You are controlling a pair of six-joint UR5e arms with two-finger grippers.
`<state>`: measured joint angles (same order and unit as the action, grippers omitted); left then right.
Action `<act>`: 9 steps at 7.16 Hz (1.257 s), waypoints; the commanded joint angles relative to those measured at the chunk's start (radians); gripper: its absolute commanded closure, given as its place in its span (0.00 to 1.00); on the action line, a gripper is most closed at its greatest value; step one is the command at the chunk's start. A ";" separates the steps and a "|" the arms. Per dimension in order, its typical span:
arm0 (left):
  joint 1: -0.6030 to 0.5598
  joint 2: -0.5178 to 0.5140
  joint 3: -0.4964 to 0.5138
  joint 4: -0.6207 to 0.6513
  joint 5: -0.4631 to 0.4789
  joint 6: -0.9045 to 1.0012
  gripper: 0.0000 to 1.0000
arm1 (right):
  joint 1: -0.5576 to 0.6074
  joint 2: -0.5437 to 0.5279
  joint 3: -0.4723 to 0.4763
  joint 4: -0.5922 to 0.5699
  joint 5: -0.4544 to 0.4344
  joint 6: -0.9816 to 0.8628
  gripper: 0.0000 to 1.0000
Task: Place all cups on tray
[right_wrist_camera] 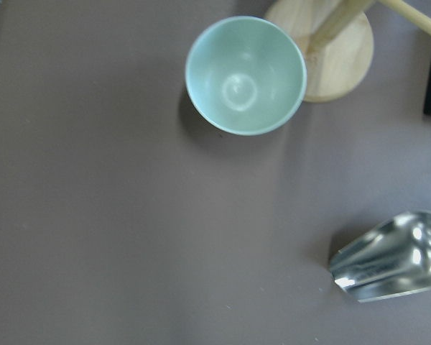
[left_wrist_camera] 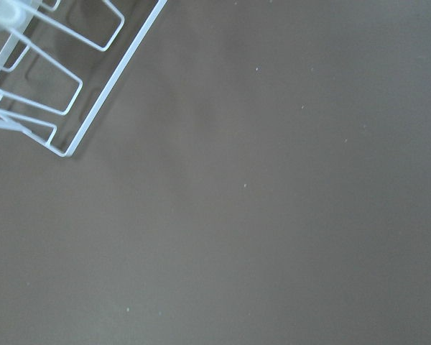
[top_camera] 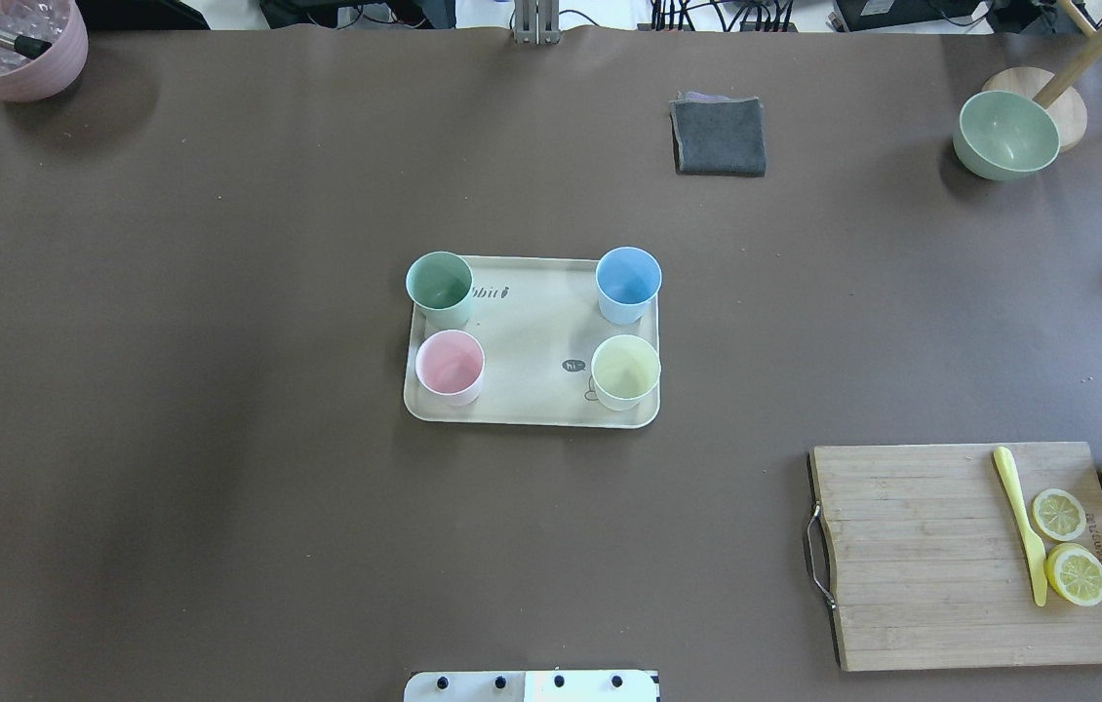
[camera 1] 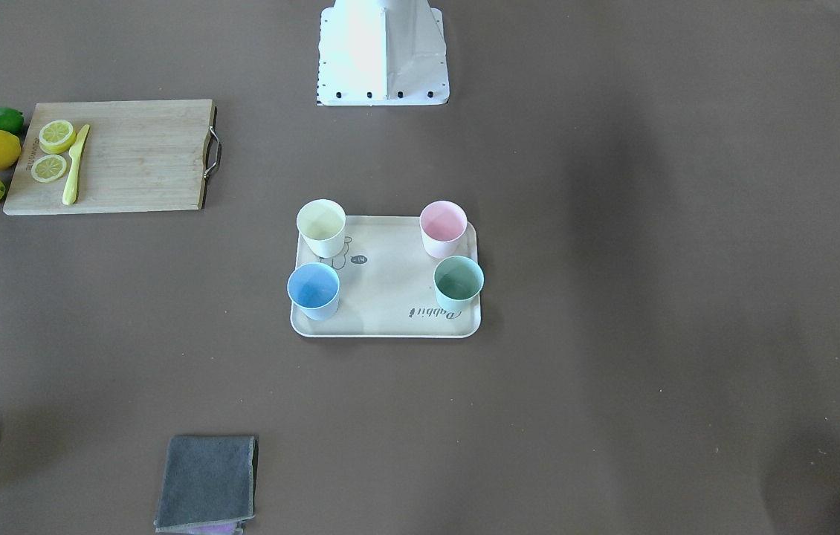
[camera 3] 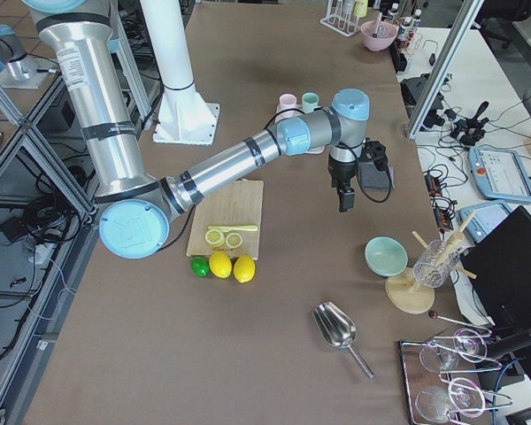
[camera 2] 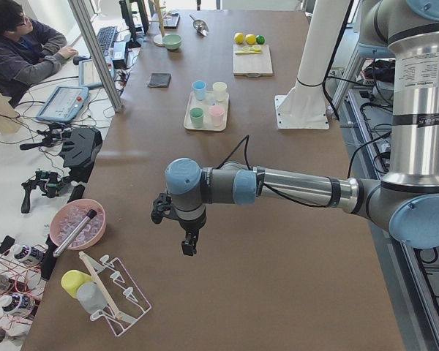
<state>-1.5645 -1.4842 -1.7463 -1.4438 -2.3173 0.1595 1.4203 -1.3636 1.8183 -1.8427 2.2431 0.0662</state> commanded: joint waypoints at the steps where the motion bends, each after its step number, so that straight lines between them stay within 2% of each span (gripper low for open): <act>1: -0.006 0.048 -0.010 0.000 -0.007 0.002 0.02 | 0.069 -0.205 -0.010 -0.026 0.033 -0.124 0.00; 2: -0.006 0.048 -0.004 0.000 -0.013 0.002 0.02 | 0.071 -0.251 -0.061 0.015 0.035 -0.123 0.00; 4: -0.008 0.050 0.002 -0.012 -0.045 0.003 0.02 | 0.103 -0.281 -0.183 0.199 0.038 -0.124 0.00; 9: -0.012 0.059 -0.012 -0.012 -0.031 0.009 0.02 | 0.131 -0.307 -0.174 0.227 0.049 -0.121 0.00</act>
<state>-1.5744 -1.4269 -1.7518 -1.4557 -2.3494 0.1678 1.5482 -1.6667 1.6446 -1.6163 2.2928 -0.0564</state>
